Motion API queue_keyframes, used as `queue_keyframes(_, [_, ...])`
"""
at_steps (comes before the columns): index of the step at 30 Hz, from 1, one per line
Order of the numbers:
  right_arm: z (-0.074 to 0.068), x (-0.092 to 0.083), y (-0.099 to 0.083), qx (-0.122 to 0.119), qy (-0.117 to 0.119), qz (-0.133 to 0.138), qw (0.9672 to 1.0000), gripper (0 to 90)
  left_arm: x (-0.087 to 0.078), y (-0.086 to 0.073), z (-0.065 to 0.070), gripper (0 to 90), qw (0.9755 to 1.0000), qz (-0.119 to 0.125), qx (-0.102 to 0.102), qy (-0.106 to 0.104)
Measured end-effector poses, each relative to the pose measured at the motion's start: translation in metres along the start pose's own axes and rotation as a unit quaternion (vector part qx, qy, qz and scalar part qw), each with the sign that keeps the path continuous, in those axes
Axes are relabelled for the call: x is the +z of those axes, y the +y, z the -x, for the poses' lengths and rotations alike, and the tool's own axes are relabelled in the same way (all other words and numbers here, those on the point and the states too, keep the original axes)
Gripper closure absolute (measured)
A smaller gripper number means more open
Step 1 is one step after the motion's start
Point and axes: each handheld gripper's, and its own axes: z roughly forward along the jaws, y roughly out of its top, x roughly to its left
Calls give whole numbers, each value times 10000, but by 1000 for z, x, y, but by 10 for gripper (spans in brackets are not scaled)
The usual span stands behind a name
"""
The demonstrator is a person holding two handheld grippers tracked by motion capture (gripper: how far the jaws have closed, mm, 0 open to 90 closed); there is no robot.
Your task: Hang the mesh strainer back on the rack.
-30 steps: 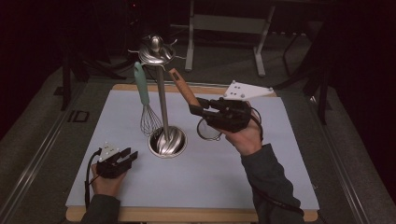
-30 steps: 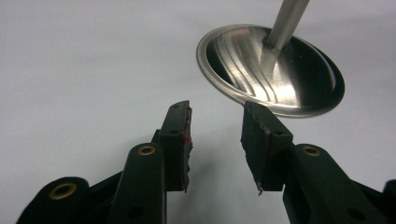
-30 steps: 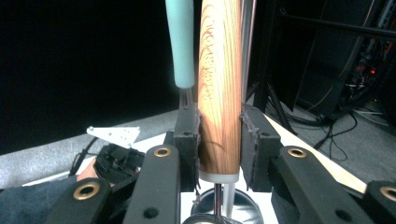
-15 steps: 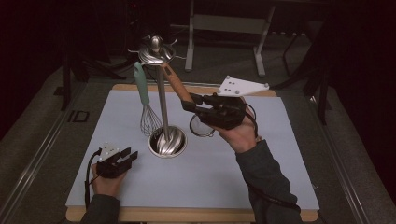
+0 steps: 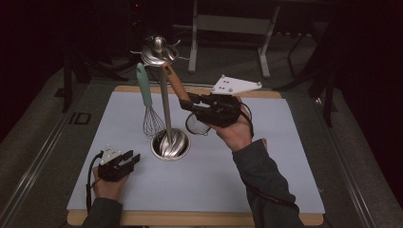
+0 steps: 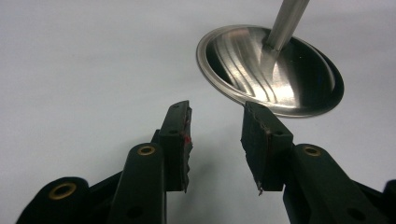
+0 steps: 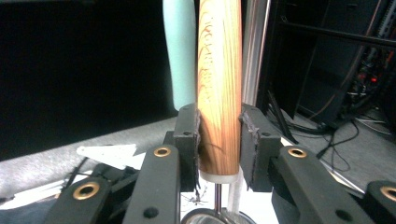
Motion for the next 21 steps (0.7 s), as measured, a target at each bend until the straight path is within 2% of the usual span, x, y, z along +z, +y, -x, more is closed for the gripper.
queue_keyframes(4, [0,13,-3,-42,-44,-156,9999,701,0,0,0,622,10000,9,7,-3])
queue_keyframes(12, [0,24,-1,-140,-79,-351,9993,698,0,0,0,622,10000,11,8,-5])
queue_keyframes(21, [0,31,0,-144,-144,-404,9990,670,0,0,0,622,10000,15,5,-7])
